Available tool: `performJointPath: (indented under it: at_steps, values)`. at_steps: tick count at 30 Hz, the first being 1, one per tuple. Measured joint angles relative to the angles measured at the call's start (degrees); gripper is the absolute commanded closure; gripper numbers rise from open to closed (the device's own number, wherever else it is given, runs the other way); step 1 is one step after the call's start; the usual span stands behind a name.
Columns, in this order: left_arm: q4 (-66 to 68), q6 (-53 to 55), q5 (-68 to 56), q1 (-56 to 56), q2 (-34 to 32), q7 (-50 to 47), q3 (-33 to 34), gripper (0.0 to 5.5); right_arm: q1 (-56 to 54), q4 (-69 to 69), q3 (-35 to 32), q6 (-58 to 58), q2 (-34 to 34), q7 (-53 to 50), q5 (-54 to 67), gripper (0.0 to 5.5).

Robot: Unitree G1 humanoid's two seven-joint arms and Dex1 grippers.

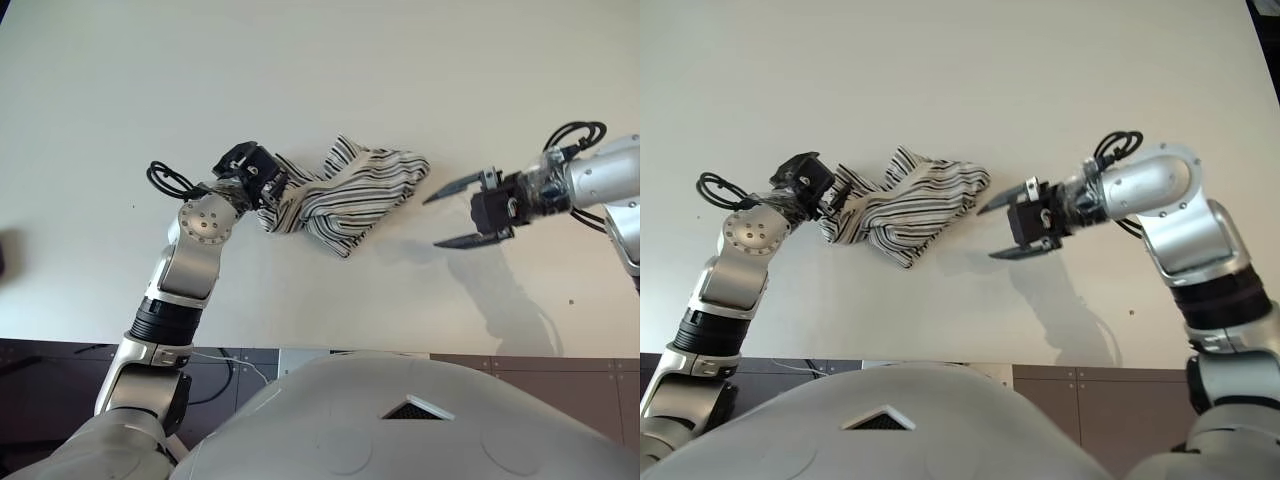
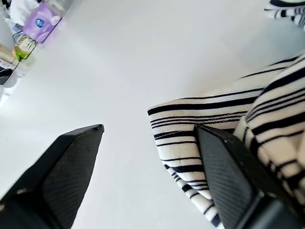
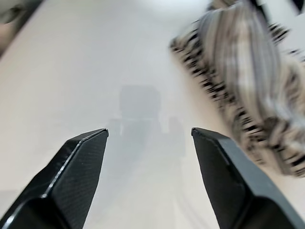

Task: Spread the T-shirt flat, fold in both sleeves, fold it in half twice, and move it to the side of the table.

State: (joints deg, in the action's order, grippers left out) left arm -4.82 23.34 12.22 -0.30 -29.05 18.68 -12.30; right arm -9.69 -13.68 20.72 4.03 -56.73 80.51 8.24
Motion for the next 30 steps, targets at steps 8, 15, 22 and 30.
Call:
performJointPath:
  at_steps: [8, 15, 22, 30]
  values:
    - [-3.89, -2.15, -9.65, 1.65, 4.96, 4.50, 3.83, 1.96, -12.62, 11.81, -7.80, -14.70, 23.45, -29.54, 0.35, 2.25]
    - [-0.60, -7.31, -9.56, -0.52, 1.92, 14.44, -1.21, 1.96, -25.73, 44.49, 0.43, -10.33, 38.45, -41.01, -13.15, 2.25]
    - [3.37, -9.24, -8.51, -4.22, 2.72, 15.24, -3.86, 1.96, -22.36, 27.91, 5.16, -11.82, 27.46, -6.81, -4.07, 2.25]
    - [2.16, -8.69, -8.40, -1.34, 4.46, 9.95, -2.96, 1.96, -10.02, 2.05, 0.61, -20.43, 12.32, 3.75, 7.18, 2.25]
